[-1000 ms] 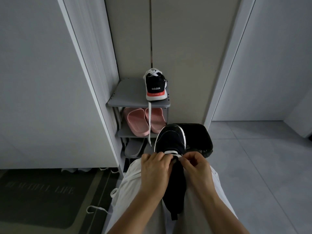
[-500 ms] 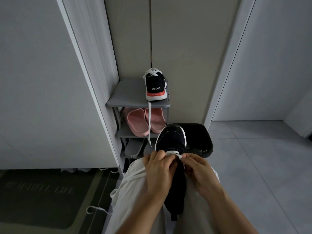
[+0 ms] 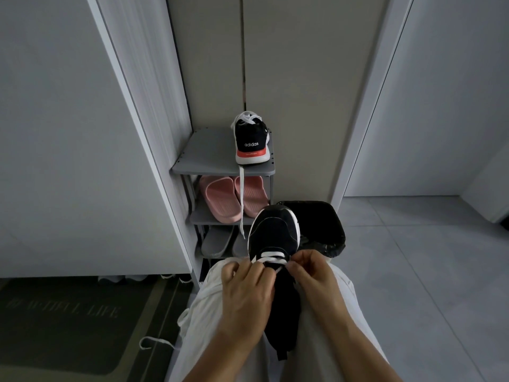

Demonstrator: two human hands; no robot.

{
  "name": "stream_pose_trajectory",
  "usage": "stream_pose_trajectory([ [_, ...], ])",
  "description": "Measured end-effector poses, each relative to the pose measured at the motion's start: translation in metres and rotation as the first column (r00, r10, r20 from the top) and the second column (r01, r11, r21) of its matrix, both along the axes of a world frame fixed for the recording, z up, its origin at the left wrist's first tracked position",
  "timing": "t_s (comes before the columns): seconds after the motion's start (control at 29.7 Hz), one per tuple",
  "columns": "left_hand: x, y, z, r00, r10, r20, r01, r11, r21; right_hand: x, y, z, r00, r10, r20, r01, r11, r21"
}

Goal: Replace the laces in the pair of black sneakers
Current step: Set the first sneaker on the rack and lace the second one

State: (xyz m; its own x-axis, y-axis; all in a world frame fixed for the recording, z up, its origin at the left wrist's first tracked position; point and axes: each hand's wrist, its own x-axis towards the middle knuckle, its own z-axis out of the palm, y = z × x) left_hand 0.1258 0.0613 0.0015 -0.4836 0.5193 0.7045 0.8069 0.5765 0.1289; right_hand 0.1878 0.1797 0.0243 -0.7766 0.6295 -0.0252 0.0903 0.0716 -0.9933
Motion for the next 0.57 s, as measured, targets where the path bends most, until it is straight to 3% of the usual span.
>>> stream_pose_trajectory([
  [0.1, 0.008, -0.001, 0.004, 0.983, -0.144, 0.118, 0.143, 0.990, 0.018, 0.000, -0.002, -0.003, 1.000, 0.018, 0.019, -0.019, 0.997, 0.077],
  [0.17, 0.006, -0.004, 0.008, 0.941, -0.227, 0.252, 0.191, 0.969, 0.157, 0.000, -0.002, -0.004, 1.000, 0.009, 0.004, -0.009, 0.997, 0.080],
  [0.27, -0.016, -0.016, 0.013, 0.852, -0.186, 0.489, 0.028, 0.950, 0.312, -0.001, -0.001, -0.006, 1.000, -0.016, -0.006, 0.017, 0.995, 0.100],
  [0.37, -0.040, -0.021, 0.020, 0.696, -0.139, 0.704, 0.085, 0.990, 0.111, 0.001, -0.003, -0.008, 0.999, -0.022, -0.050, 0.031, 0.983, 0.182],
  [0.44, -0.043, -0.022, 0.026, 0.596, -0.138, 0.791, 0.164, 0.985, 0.049, 0.001, -0.006, -0.010, 0.995, 0.015, -0.094, 0.019, 0.935, 0.354],
  [0.47, -0.043, -0.022, 0.026, 0.599, -0.145, 0.787, 0.178, 0.983, 0.046, 0.002, -0.007, -0.012, 0.995, 0.052, -0.087, -0.005, 0.883, 0.469],
  [0.57, -0.049, -0.033, 0.026, 0.721, -0.129, 0.681, 0.177, 0.984, 0.000, 0.004, -0.009, -0.019, 0.995, 0.102, -0.008, -0.065, 0.695, 0.716],
])
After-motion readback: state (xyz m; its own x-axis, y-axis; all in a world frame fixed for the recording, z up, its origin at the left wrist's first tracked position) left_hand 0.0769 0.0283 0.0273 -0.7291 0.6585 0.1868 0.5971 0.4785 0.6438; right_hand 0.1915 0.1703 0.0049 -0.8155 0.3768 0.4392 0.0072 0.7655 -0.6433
